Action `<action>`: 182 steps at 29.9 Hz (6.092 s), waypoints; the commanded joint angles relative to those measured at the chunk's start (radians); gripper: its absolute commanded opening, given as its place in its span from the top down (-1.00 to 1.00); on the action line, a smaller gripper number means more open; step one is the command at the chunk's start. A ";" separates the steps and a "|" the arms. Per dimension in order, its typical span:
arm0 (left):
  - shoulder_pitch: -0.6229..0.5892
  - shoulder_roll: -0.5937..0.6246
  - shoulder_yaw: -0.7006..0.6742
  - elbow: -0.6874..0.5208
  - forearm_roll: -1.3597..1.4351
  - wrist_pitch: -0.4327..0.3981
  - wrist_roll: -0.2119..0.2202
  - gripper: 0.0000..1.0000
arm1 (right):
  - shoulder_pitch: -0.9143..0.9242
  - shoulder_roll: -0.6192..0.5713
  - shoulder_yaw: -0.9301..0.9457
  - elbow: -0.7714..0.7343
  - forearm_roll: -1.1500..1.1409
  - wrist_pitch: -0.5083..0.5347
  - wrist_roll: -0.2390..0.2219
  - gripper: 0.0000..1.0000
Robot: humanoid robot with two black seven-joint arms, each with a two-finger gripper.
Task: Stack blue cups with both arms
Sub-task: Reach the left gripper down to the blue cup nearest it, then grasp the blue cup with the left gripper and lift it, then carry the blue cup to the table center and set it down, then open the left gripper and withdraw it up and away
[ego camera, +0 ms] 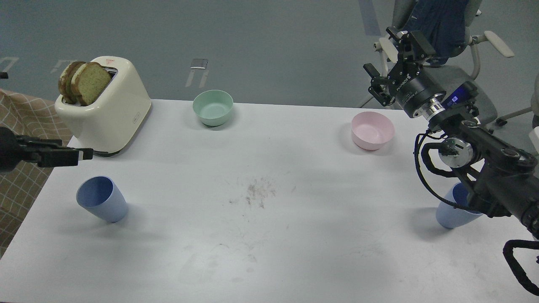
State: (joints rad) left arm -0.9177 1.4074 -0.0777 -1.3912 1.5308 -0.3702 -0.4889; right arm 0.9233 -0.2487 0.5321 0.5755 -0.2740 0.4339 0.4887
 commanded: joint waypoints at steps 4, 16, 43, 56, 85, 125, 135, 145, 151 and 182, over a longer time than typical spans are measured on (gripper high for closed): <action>0.011 -0.077 0.087 0.061 0.063 0.063 0.000 -0.95 | -0.004 -0.017 0.000 0.018 -0.001 -0.001 0.000 -1.00; 0.072 -0.108 0.108 0.092 0.061 0.083 0.000 -0.91 | -0.011 -0.023 0.000 0.026 -0.001 -0.001 0.000 -1.00; 0.108 -0.136 0.101 0.118 0.072 0.200 0.000 1.00 | -0.038 -0.050 0.002 0.063 -0.002 -0.003 0.000 -1.00; -0.352 -0.227 0.052 -0.100 0.104 0.044 0.000 1.00 | 0.071 -0.080 0.000 0.084 -0.002 -0.010 0.000 -1.00; -0.348 -0.851 0.081 0.055 0.279 -0.029 0.000 1.00 | 0.295 -0.029 -0.087 0.027 -0.002 -0.053 0.000 -1.00; -0.363 -1.102 0.180 0.265 0.440 -0.115 0.000 0.89 | 0.281 -0.050 -0.110 0.043 0.002 -0.053 0.000 -1.00; -0.383 -1.046 0.167 0.242 0.367 -0.118 0.000 -0.74 | 0.264 -0.087 -0.110 0.066 0.002 -0.052 0.000 -1.00; -0.612 -0.841 -0.002 0.135 -0.200 -0.119 0.000 -0.93 | 0.256 -0.282 -0.150 0.210 0.002 -0.046 0.000 -1.00; -0.586 -0.794 -0.122 0.236 -0.481 -0.119 0.000 -0.93 | 0.256 -0.460 -0.247 0.352 -0.028 -0.044 0.000 -1.00; -0.268 -0.849 -0.251 0.458 -1.026 0.025 0.000 -0.95 | 0.240 -0.922 -0.615 0.629 -1.174 -0.041 0.000 -1.00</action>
State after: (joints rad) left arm -1.1879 0.5720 -0.3283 -0.9328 0.5047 -0.3446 -0.4887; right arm 1.1751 -1.1770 -0.0370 1.2127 -1.3720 0.3928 0.4888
